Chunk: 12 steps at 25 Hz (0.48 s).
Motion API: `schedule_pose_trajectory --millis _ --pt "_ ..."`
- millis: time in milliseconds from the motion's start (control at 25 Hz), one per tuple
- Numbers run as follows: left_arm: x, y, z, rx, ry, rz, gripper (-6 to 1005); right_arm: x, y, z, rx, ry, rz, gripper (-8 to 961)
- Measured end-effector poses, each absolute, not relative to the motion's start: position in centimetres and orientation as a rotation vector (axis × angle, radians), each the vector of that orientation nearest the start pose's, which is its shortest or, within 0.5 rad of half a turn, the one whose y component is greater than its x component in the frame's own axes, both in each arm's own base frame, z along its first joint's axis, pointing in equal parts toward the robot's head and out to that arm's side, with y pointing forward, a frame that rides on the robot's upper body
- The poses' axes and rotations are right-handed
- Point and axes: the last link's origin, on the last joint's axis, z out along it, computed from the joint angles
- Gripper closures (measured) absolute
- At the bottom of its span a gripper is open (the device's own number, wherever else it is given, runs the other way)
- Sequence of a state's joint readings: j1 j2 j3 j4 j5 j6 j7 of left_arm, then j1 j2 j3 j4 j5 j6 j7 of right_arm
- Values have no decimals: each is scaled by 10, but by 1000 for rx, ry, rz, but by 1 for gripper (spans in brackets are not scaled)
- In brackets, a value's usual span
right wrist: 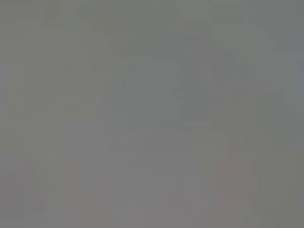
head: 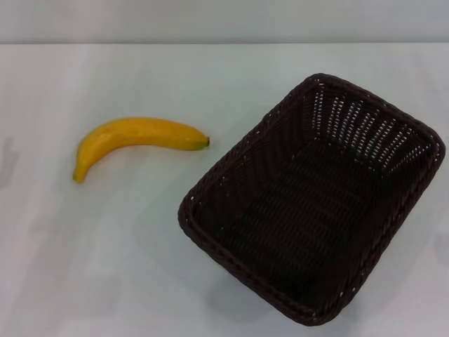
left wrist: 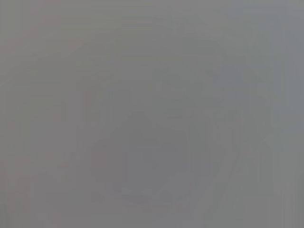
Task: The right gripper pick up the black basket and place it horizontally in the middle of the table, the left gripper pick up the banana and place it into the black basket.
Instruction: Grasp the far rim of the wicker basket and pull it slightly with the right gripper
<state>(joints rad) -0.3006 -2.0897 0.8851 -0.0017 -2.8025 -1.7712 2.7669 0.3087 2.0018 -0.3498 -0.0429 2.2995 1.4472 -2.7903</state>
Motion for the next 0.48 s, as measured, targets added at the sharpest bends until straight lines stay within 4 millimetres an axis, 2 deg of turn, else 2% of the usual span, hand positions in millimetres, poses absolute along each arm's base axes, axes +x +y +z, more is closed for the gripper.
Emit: schedule_pose_trajectory --millis 480 --pt "-343 250 65 -1191 -353 -1067 119 401 273 103 -1215 478 727 85"
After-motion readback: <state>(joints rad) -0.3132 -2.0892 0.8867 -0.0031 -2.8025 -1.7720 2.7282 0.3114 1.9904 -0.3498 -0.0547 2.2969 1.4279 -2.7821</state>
